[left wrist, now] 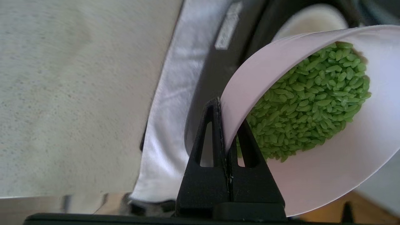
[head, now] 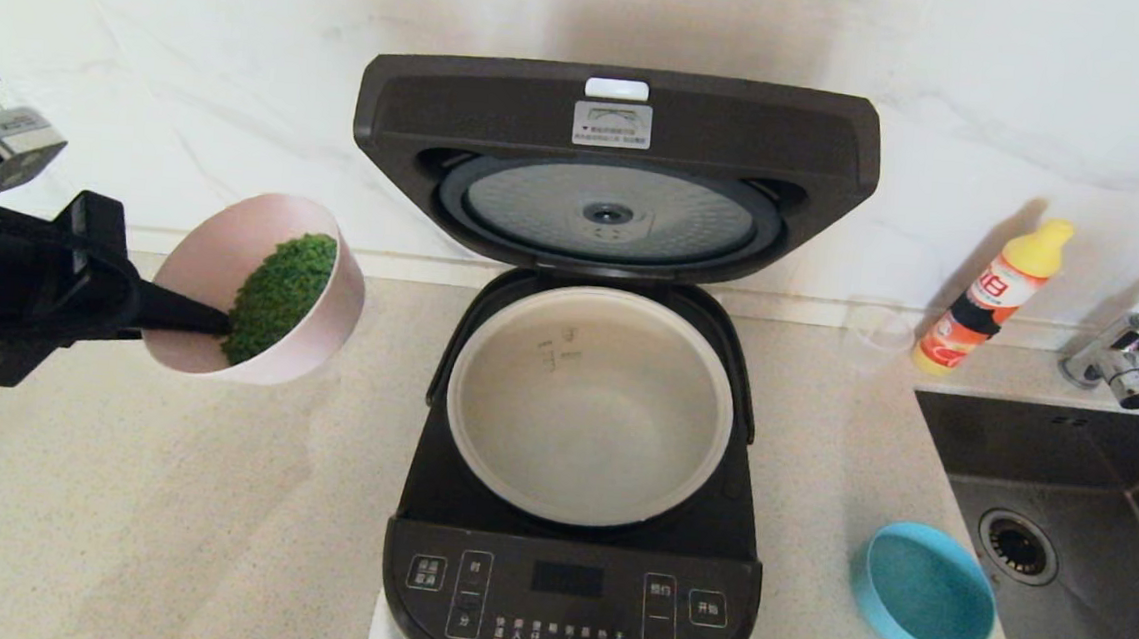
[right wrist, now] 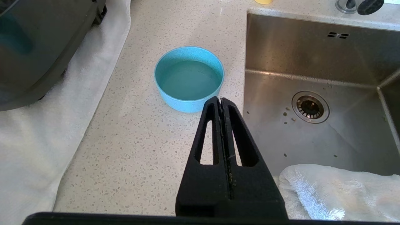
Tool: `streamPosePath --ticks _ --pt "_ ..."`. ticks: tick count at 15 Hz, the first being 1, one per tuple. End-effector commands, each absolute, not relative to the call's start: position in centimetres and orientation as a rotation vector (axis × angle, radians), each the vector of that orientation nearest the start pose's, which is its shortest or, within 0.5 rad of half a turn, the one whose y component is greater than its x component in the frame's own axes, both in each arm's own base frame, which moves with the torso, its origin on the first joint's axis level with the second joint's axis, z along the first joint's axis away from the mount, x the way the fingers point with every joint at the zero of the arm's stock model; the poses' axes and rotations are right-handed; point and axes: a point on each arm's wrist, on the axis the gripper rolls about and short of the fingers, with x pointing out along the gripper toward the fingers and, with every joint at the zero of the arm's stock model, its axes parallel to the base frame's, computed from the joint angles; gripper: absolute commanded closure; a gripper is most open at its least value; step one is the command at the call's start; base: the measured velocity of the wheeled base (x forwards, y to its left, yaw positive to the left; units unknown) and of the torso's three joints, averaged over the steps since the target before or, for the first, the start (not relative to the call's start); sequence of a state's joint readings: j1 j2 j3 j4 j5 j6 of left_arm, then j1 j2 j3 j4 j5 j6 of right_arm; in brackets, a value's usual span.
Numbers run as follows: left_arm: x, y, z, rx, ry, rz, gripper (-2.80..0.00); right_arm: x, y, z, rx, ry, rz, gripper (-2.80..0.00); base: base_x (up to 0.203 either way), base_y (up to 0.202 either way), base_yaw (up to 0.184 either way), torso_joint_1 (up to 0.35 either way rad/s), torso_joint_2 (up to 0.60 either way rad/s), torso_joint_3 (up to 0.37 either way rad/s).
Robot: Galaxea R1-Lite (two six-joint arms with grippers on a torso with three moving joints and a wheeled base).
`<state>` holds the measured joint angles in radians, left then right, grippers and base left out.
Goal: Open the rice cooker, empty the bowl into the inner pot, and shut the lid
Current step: Pour the chopped green onions from the bowl into the rice cooker
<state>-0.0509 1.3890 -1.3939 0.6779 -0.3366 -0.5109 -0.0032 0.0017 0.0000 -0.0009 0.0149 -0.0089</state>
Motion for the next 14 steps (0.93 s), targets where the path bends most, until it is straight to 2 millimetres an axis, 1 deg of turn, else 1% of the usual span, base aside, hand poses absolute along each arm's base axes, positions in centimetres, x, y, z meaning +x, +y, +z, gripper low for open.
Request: streamPosePath --ticks 1,6,7,9,12,14 --pt "21.0 -3.8 30.9 -0.528 0.790 -0.225 0.00 -2.3 0.0 7.6 -0.009 0.000 0.012 0.00 0.000 0.000 0.000 0.000 0.00 0.000" --pt "22.3 -8.9 30.0 -0.379 0.836 -0.281 0.00 -2.3 0.0 7.6 -0.009 0.000 0.012 0.00 0.000 0.000 0.000 0.000 0.00 0.000" --pt "22.7 -9.6 29.9 -0.362 0.838 -0.283 0.00 -2.3 0.0 7.6 -0.009 0.000 0.012 0.00 0.000 0.000 0.000 0.000 0.00 0.000" --pt "23.8 -10.7 30.1 -0.349 0.825 -0.292 0.00 -2.3 0.0 7.5 -0.009 0.001 0.012 0.00 0.000 0.000 0.000 0.000 0.00 0.000" --pt "24.4 -12.5 30.9 -0.340 0.804 -0.343 0.00 -2.3 0.0 7.6 -0.009 0.000 0.012 0.00 0.000 0.000 0.000 0.000 0.00 0.000" --pt "24.3 -13.9 30.9 -0.320 0.806 -0.377 0.00 -2.3 0.0 7.5 -0.009 0.003 0.012 0.00 0.000 0.000 0.000 0.000 0.00 0.000"
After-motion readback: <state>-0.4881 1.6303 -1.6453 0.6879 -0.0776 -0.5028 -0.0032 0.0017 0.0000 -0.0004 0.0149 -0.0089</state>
